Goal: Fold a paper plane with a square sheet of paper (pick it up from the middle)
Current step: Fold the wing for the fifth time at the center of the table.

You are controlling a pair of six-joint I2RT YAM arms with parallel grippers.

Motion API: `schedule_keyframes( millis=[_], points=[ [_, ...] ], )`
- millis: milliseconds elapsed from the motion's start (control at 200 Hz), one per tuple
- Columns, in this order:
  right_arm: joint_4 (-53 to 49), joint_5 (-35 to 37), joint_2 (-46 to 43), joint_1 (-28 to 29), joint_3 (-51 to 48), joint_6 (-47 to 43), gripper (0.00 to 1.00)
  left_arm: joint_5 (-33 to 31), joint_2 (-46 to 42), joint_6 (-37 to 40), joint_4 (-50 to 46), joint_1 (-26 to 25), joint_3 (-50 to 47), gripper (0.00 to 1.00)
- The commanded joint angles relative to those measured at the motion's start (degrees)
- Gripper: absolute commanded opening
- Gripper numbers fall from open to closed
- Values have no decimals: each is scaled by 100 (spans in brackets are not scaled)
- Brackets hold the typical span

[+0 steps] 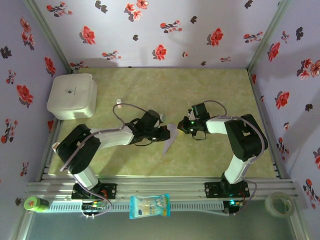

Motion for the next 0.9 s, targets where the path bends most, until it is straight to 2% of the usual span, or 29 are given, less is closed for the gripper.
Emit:
schedule_keyframes(
  millis=[0,195,350,695,895],
  points=[
    [-447,475,192,-20,-153,18,0,96,364,17,135,72,130,0],
    [-467,456,166,-12,-120,-8,0,91,707,29,717,84,39,0],
    [-477,435,129,-11,-135,-7,0,122,870,26,810,85,140,0],
    [-411,344,63,-12,-129,-33,2,-27,1227,82,386,85,179,0],
    [-1403,306,-292,-55,676,-746,5,-63,1351,92,72,-24,55,0]
  ],
)
